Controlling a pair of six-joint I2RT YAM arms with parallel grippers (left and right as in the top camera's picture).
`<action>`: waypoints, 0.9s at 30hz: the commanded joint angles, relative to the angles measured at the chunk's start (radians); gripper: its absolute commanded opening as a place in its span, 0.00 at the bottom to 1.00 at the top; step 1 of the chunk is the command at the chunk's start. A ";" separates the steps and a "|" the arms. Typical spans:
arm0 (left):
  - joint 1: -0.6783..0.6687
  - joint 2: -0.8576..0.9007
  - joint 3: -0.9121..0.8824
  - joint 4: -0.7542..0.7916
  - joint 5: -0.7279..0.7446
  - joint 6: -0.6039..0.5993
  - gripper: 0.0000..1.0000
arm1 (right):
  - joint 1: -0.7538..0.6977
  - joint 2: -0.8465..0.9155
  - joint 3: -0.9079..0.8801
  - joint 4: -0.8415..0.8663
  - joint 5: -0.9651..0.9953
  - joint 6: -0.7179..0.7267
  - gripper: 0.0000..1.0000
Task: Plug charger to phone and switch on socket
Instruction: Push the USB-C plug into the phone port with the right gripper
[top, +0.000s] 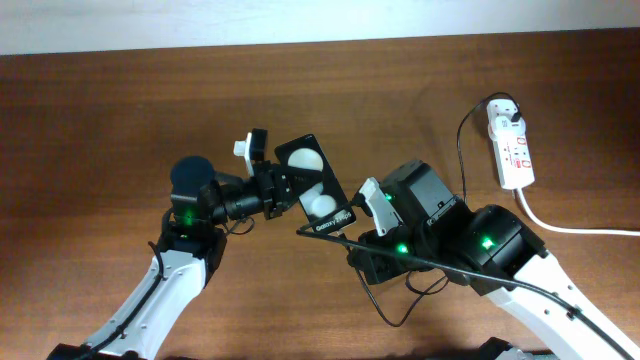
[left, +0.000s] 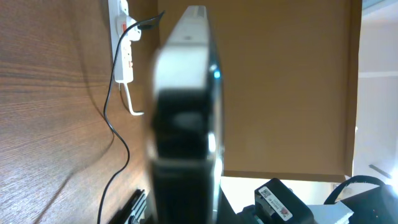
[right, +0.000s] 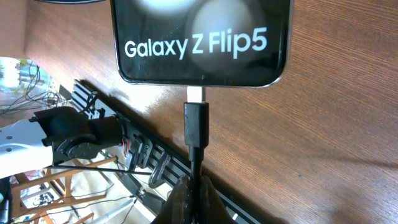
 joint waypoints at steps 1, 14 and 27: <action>0.001 -0.011 0.017 0.011 0.020 0.020 0.00 | 0.005 -0.015 -0.001 0.014 0.016 0.006 0.04; 0.002 -0.011 0.017 -0.072 0.019 0.080 0.01 | 0.005 -0.015 -0.001 -0.013 0.012 0.005 0.04; 0.002 -0.011 0.017 -0.063 0.015 -0.059 0.00 | 0.005 -0.015 -0.001 -0.013 -0.037 0.005 0.04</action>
